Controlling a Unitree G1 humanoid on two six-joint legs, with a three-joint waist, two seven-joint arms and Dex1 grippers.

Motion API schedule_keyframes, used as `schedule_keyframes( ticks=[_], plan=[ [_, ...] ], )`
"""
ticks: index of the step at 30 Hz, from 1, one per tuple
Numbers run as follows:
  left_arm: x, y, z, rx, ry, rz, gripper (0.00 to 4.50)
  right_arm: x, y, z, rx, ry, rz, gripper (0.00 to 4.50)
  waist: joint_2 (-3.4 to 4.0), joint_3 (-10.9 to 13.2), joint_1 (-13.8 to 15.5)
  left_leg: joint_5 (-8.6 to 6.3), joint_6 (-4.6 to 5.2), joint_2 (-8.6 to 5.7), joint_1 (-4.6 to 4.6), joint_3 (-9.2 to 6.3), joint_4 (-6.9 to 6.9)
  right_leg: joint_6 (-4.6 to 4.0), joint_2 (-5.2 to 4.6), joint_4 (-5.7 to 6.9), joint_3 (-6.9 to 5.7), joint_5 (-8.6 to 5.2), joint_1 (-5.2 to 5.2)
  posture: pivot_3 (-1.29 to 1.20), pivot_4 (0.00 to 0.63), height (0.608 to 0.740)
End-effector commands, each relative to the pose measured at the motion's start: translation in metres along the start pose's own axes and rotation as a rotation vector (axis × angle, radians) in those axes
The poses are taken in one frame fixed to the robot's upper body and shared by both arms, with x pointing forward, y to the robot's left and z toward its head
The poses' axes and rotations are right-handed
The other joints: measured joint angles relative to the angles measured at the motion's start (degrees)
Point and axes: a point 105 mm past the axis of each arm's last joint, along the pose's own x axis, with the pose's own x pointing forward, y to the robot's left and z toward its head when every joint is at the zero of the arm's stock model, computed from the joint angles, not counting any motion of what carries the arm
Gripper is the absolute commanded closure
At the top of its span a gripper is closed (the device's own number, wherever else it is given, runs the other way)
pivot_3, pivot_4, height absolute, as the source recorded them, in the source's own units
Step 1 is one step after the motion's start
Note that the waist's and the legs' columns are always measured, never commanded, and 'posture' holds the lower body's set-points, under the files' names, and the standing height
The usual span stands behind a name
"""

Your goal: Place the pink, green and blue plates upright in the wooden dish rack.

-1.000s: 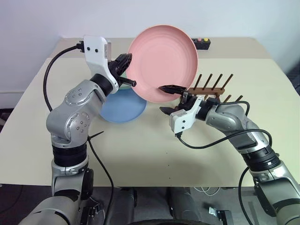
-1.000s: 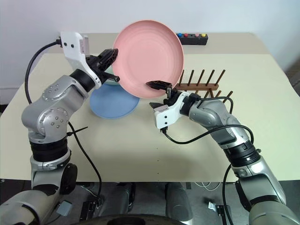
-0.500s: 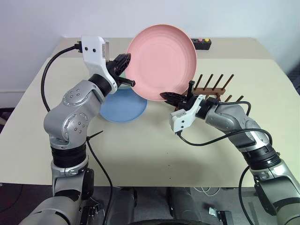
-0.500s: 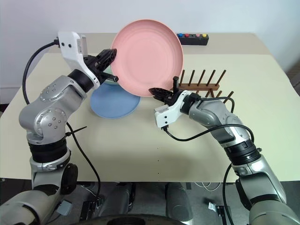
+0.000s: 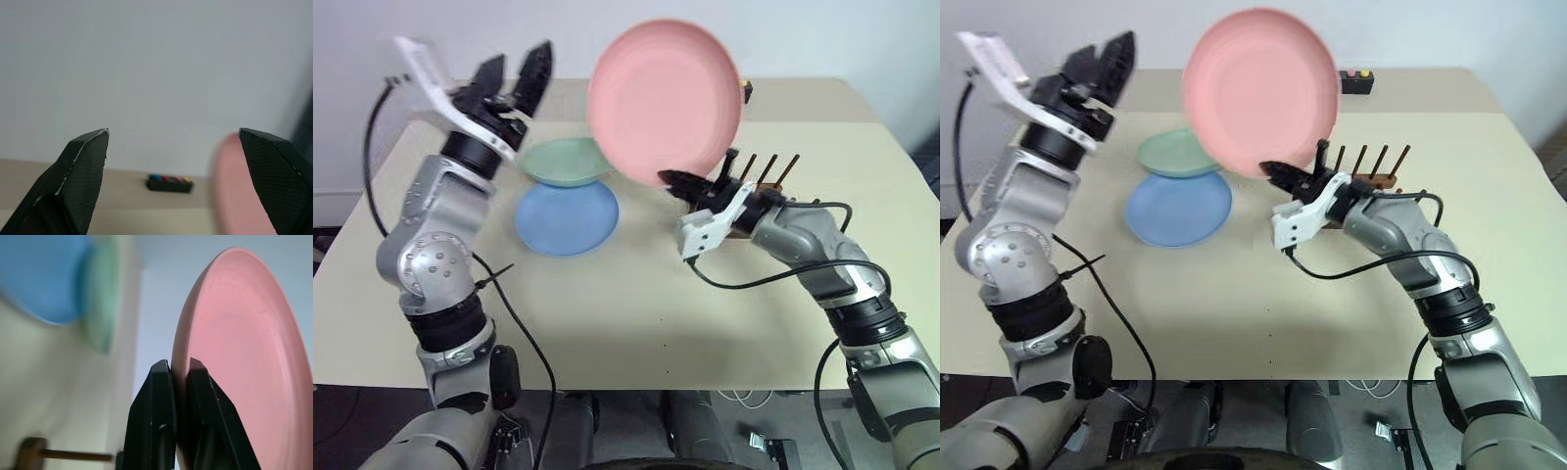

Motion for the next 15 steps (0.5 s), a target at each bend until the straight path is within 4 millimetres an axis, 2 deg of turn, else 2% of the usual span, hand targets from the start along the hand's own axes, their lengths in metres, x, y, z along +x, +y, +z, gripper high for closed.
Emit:
schedule_keyframes(
  ticks=[1, 4, 6, 10, 13, 15],
  plan=[
    [-0.008, 0.004, -0.007, 0.127, 0.061, -0.027, 0.06, -0.013, -0.039, -0.013, 0.114, 0.02, -0.146, 4.5, 0.0, 0.0, -0.03, 0.0, 0.0, 0.0, 0.0, 0.0, -0.01, 0.0, 0.0, 0.0, 0.0, 0.0, 0.01, 0.0, 0.15, 0.734],
    [-0.024, -0.002, -0.042, 0.272, 0.232, -0.136, 0.06, -0.031, -0.06, -0.033, 0.4, 0.057, -0.251, 4.5, 0.0, 0.0, 0.0, 0.0, 0.01, 0.0, 0.0, -0.02, -0.02, 0.0, 0.0, -0.01, 0.0, 0.0, 0.03, 0.0, 0.15, 0.734],
    [-0.034, -0.008, -0.061, 0.306, 0.317, -0.199, 0.06, -0.044, -0.069, -0.046, 0.585, 0.065, -0.308, 4.5, 0.01, 0.0, 0.13, 0.0, 0.01, 0.0, 0.01, -0.02, -0.01, 0.0, -0.01, -0.01, 0.0, 0.0, 0.06, 0.0, 0.15, 0.734],
    [-0.047, -0.023, -0.088, 0.352, 0.404, -0.312, 0.06, -0.068, -0.069, -0.064, 0.828, 0.091, -0.321, 4.5, 0.0, 0.01, 0.27, -0.01, 0.02, 0.0, 0.01, -0.06, 0.0, -0.02, 0.0, -0.02, -0.02, 0.0, 0.09, 0.0, 0.15, 0.734],
    [-0.055, -0.03, -0.104, 0.359, 0.456, -0.365, 0.06, -0.08, -0.069, -0.07, 0.925, 0.1, -0.321, 4.5, 0.04, 0.02, 0.0, -0.02, 0.03, 0.0, 0.03, -0.05, -0.04, -0.03, 0.0, -0.01, -0.02, -0.01, 0.07, 0.0, 0.15, 0.734],
    [-0.064, -0.043, -0.12, 0.338, 0.502, -0.436, 0.06, -0.093, -0.07, -0.078, 1.045, 0.108, -0.34, 4.5, 0.12, 0.02, -0.17, -0.02, 0.04, 0.01, 0.03, -0.02, -0.06, -0.03, 0.0, 0.0, 0.0, -0.01, 0.03, 0.0, 0.15, 0.734]
  ],
)
